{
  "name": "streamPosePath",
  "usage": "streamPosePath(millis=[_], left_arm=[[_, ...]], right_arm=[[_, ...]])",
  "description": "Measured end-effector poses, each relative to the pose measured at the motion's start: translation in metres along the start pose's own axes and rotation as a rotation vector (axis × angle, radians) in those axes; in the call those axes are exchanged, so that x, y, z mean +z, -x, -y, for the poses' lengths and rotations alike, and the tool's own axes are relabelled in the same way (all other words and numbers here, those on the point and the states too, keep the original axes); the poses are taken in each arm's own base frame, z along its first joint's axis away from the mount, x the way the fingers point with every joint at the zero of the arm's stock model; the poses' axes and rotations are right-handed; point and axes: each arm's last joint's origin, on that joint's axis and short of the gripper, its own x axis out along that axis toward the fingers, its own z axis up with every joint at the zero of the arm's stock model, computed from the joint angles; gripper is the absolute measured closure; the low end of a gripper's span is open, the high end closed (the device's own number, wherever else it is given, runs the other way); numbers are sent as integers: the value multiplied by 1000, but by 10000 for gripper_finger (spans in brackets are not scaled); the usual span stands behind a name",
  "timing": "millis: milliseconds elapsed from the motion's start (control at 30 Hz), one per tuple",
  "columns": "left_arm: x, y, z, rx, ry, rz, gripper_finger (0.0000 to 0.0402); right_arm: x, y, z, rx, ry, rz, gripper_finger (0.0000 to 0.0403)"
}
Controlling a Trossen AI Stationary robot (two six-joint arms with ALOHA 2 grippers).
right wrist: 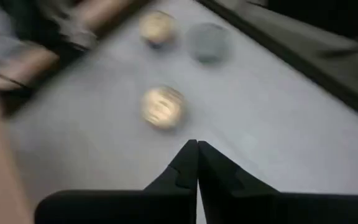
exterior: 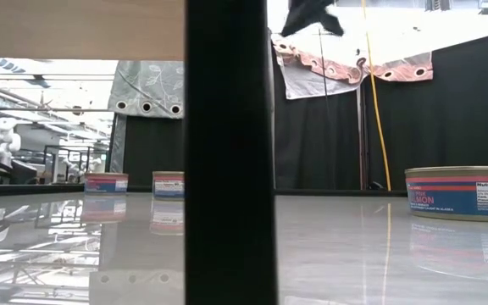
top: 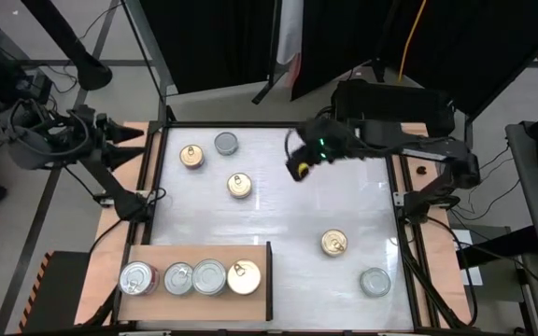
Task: Stack canned seafood by type on shelf
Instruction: Stack the blue pink tuna can on top of the other blue pink tuna cans on the shelf
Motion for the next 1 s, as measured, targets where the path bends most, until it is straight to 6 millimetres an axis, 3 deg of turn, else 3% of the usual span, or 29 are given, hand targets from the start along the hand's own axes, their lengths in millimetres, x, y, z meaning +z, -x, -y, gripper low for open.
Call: streamPosePath(millis=[133,233,367,533,700,867,1000], left_arm=[[1,0,0,35,25,49,75],[2,-1,1,61,80,93,75],[0,-6,10,80,104,101,84],[-4,-13,21,121,129,106,115],[-6,-19,25,182,142,120,156],[-7,-23,28,211,113,97,202],[-8,-27,31,220,90,70,232]], right_arm=[[25,-43,26,266,-77,97,402],[36,-69,51,350,-151,62,402],[31,-81,69,390,-148,-92,402],[-6,-76,75,282,-112,-450,402],[-49,-57,60,189,-30,-802,403],[-102,-46,37,191,-10,-876,403],[-144,-45,30,188,-86,-850,403]])
